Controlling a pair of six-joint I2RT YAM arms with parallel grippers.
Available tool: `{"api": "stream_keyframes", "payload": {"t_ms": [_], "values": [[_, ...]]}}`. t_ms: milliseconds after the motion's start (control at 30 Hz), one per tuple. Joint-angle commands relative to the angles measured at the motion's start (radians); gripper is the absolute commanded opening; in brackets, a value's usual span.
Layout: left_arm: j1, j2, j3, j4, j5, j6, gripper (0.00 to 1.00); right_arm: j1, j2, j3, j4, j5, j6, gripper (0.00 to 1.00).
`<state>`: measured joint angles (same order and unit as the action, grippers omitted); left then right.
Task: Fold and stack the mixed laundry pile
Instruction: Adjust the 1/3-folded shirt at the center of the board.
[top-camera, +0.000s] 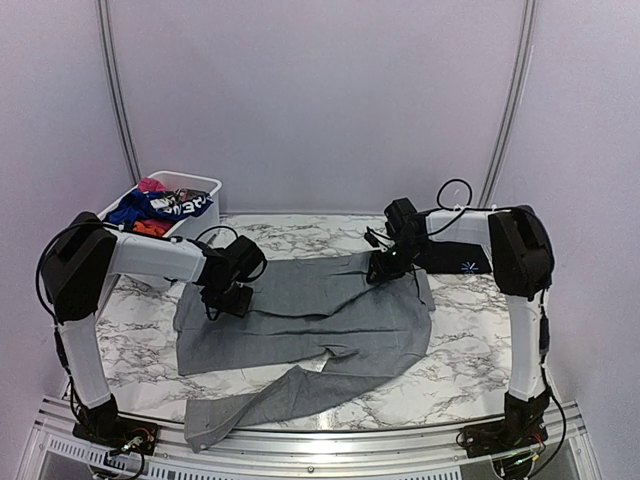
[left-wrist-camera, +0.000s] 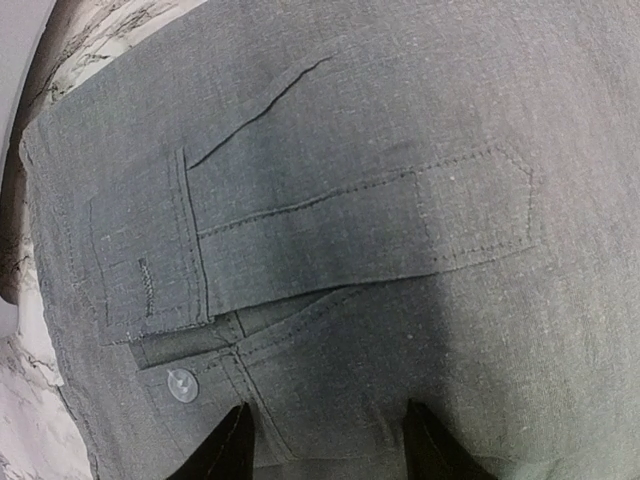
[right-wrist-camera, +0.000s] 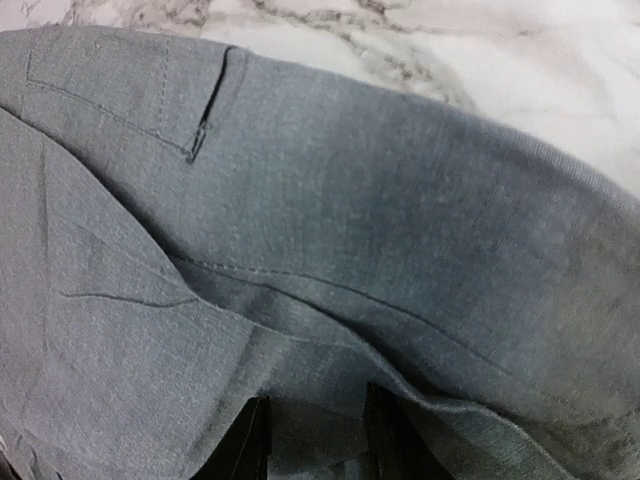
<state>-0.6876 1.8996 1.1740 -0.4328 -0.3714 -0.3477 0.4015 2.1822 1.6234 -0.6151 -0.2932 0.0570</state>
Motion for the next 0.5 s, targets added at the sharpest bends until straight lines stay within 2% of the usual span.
{"api": "stream_keyframes", "payload": {"t_ms": [0,100,200,267,367,467], "values": [[0.028,0.023,0.082,0.012,0.048,0.039,0.58,-0.008,-0.006,0.091,-0.037,-0.018,-0.023,0.34],[0.027,-0.077,0.073,0.042,0.131,0.068,0.74,-0.003,-0.119,0.073,-0.027,-0.108,-0.031,0.36],[0.023,-0.215,-0.001,0.066,0.229,0.092,0.91,-0.002,-0.246,0.02,-0.034,-0.177,-0.021,0.38],[0.014,-0.316,-0.068,0.083,0.319,0.104,0.98,-0.001,-0.329,-0.053,-0.03,-0.222,-0.004,0.39],[-0.038,-0.445,-0.175,0.107,0.432,0.108,0.99,0.0,-0.438,-0.201,-0.037,-0.256,0.026,0.41],[-0.12,-0.519,-0.265,0.115,0.469,0.082,0.99,0.003,-0.538,-0.364,-0.055,-0.215,0.071,0.4]]}}
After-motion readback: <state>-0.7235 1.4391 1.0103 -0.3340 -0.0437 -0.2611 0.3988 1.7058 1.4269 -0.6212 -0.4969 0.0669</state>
